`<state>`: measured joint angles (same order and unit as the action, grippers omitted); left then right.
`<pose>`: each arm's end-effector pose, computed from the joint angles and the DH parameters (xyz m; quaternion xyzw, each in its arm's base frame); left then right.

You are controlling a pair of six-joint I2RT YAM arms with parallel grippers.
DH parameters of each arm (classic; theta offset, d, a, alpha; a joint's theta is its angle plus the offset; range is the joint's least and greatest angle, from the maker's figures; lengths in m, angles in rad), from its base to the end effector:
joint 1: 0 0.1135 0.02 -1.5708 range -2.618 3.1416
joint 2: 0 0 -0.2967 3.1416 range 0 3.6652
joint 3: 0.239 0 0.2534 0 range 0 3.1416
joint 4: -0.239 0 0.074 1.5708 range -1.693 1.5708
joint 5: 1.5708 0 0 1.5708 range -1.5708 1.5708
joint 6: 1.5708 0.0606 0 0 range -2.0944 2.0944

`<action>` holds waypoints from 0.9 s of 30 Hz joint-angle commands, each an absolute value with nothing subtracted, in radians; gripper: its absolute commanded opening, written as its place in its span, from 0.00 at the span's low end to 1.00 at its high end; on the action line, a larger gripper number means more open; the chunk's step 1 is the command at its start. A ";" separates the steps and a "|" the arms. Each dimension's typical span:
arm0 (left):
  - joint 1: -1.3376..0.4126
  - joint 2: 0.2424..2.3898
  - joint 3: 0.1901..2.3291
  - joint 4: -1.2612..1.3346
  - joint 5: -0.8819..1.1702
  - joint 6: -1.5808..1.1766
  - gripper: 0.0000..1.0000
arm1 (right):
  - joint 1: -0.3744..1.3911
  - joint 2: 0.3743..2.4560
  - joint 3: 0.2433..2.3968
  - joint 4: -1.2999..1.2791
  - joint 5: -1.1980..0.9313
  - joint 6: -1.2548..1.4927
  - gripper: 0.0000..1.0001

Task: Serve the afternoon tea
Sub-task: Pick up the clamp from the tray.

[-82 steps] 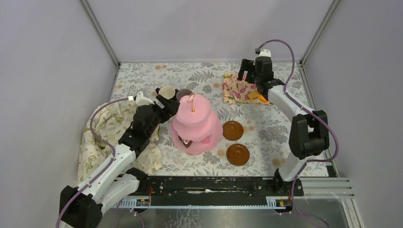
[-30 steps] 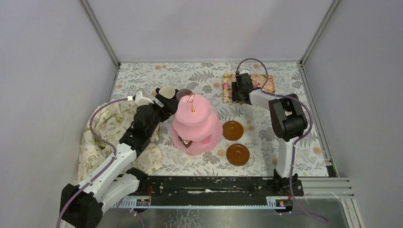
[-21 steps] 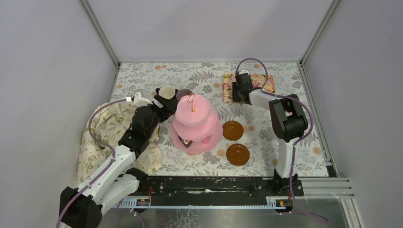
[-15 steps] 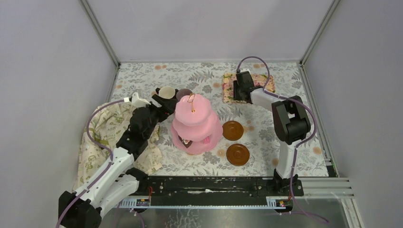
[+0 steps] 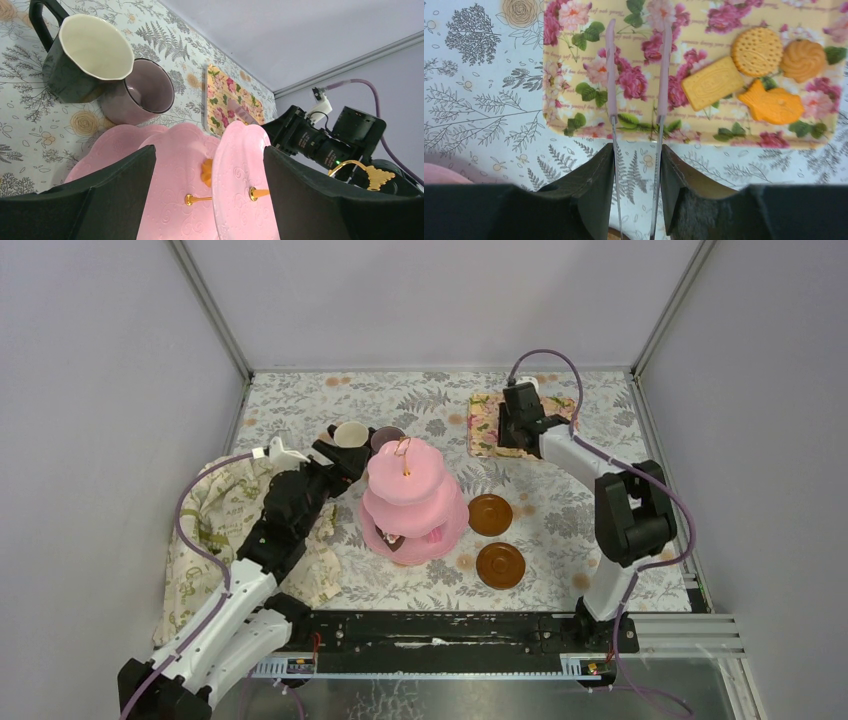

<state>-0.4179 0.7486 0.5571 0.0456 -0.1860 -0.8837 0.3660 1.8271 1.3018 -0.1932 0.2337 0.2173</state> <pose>0.1763 -0.0660 0.3081 -0.2330 0.7191 -0.3384 0.5604 0.4144 0.1438 0.2414 -0.0191 0.9054 0.0164 0.4237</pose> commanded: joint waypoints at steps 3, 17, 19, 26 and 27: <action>-0.413 0.723 0.538 0.061 -0.167 -0.903 0.86 | 0.373 1.683 1.237 -0.260 0.297 0.250 0.42; -0.413 0.692 0.509 0.065 -0.145 -0.922 0.86 | 0.374 1.528 1.122 -0.364 0.383 0.299 0.41; -0.413 0.698 0.506 0.068 -0.141 -0.920 0.86 | 0.374 1.526 1.119 -0.371 0.388 0.310 0.41; -0.413 0.698 0.493 0.073 -0.139 -0.920 0.86 | 0.373 1.566 1.128 -0.379 0.375 0.358 0.43; -0.413 0.699 0.490 0.074 -0.140 -0.920 0.86 | 0.373 1.577 1.135 -0.384 0.376 0.367 0.43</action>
